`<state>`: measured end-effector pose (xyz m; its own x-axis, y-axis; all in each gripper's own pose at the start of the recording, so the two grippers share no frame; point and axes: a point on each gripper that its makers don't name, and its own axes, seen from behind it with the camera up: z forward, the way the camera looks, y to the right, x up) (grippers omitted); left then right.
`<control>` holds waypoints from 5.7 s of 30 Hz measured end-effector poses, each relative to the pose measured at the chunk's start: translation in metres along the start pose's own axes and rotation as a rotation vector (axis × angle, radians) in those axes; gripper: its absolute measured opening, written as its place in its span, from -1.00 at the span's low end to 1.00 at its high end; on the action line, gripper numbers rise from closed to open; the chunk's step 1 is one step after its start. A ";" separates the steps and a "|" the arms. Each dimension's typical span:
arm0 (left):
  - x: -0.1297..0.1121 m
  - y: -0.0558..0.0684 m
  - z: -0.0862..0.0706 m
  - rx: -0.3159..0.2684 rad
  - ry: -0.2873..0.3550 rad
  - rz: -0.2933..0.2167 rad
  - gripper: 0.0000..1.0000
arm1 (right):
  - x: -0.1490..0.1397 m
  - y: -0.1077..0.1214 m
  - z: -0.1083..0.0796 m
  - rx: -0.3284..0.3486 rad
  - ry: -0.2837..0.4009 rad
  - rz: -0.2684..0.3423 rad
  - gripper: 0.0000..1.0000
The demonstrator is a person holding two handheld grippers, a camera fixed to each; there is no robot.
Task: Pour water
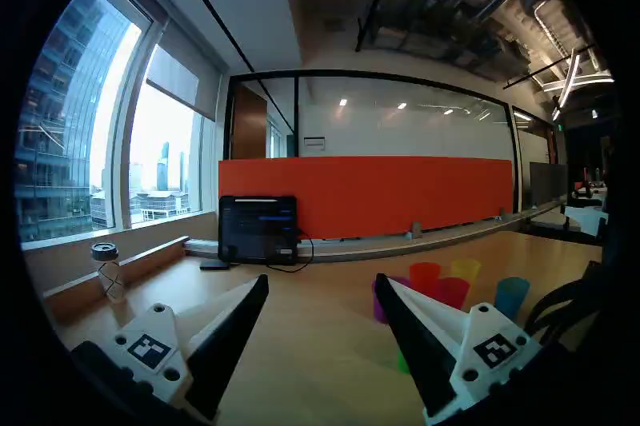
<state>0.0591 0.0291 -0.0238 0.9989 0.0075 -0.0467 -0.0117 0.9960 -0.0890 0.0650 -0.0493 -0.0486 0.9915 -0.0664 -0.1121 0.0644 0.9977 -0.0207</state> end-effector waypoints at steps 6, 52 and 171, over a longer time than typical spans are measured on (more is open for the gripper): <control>-0.008 -0.003 0.004 0.026 0.003 -0.003 0.98 | 0.000 -0.001 -0.001 -0.001 -0.004 0.006 1.00; -0.060 -0.026 0.014 0.045 -0.031 -0.017 0.98 | 0.014 -0.012 -0.001 0.005 0.000 0.018 1.00; -0.060 -0.024 0.014 0.041 -0.043 -0.011 0.98 | -0.078 0.019 0.020 0.015 -0.080 0.061 1.00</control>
<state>-0.0002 0.0060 -0.0047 1.0000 -0.0007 -0.0030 0.0006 0.9988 -0.0480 -0.0089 -0.0244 -0.0204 0.9994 -0.0051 -0.0331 0.0051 1.0000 -0.0018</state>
